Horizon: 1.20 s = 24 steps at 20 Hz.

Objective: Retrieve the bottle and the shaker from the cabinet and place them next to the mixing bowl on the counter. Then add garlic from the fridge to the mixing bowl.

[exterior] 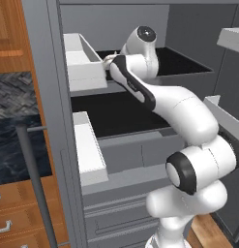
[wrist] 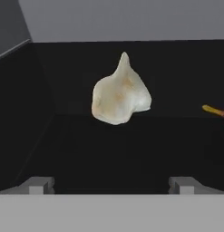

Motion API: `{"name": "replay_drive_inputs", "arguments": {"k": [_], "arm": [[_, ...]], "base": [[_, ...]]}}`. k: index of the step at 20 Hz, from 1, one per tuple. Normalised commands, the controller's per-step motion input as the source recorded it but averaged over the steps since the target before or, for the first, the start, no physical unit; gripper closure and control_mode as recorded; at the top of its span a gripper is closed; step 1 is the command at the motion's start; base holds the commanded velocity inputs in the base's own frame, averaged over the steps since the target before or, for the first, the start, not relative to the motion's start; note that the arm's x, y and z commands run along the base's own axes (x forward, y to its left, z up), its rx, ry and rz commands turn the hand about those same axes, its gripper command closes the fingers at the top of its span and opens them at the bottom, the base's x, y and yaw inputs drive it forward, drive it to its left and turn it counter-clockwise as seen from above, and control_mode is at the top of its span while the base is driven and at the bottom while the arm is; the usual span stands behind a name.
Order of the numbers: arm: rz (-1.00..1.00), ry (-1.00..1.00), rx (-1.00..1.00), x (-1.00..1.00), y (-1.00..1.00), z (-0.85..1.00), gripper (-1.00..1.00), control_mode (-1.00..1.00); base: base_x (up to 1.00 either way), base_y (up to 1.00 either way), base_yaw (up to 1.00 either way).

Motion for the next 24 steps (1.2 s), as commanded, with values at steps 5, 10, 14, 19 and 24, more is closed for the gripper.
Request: {"name": "replay_drive_inputs", "arguments": {"k": [5,10,14,19,24], "arm": [[0.00,0.06,0.00,0.45,0.03,0.01,-1.00,-1.00],[0.00,0.08,0.00,0.40,0.00,0.10,-1.00,-1.00],[0.00,0.06,0.00,0.57,0.00,0.01,-1.00,-1.00],[0.00,0.09,0.00,0.50,0.00,-0.02,-1.00,-1.00],[0.00,0.06,0.00,0.18,0.04,-0.01,-1.00,-1.00]], "base": [[0.00,0.00,0.00],[0.00,0.00,0.00],[0.00,0.00,0.00],[0.00,0.00,0.00],[0.00,0.00,0.00]]}}
